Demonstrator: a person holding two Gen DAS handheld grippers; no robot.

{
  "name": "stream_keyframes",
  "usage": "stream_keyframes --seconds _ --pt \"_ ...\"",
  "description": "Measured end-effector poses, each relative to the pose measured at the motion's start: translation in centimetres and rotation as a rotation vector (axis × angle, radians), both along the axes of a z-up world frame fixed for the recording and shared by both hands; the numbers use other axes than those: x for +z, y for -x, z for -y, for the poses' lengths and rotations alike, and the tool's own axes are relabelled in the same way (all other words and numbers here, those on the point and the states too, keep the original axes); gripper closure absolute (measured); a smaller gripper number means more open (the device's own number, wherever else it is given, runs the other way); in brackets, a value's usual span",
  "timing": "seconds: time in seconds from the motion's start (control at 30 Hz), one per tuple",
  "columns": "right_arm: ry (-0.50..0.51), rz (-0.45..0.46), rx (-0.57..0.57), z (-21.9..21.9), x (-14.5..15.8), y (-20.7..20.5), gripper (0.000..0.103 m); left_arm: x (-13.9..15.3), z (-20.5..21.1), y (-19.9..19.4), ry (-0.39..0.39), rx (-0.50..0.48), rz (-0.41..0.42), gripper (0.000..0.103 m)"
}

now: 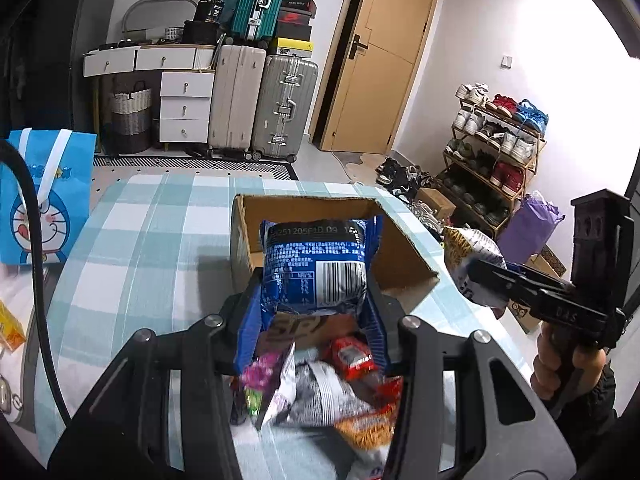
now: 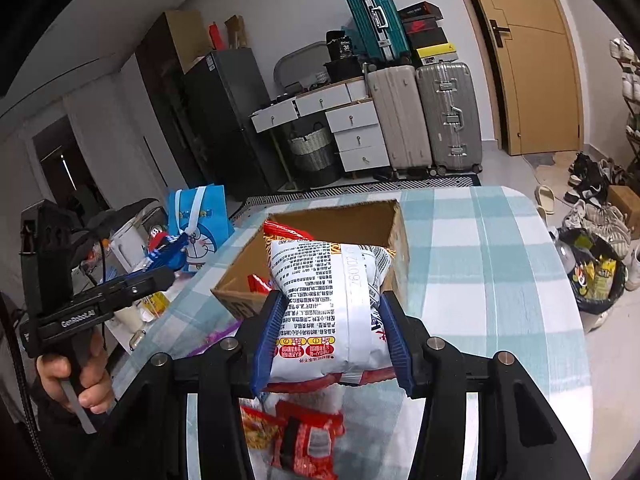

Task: Organize snacks
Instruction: 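Carry both held snacks over the box and lower them inside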

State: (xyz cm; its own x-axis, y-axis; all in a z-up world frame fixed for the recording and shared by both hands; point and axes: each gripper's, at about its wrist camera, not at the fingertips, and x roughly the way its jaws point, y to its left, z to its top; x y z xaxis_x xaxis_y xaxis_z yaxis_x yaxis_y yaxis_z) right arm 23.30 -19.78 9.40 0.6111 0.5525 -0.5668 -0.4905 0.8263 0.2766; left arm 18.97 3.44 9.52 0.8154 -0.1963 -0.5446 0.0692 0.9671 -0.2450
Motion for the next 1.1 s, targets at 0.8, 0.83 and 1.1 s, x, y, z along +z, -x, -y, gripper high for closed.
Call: stream_keyframes --seconds 0.8,0.83,1.1 --pt "0.017 -0.049 0.041 -4.8 -1.5 -6.8 0.054 -4.8 1.4 -10.3 -0.077 0.039 -0.067 0.061" --pt "0.023 -0.053 0.044 -5.3 -1.8 -7.2 0.054 -5.1 1.5 -10.6 -0.080 0.037 -0.071 0.061" --pt "0.018 -0.050 0.050 -6.4 -2.2 -8.5 0.054 -6.6 1.6 -12.3 -0.070 0.046 -0.097 0.061"
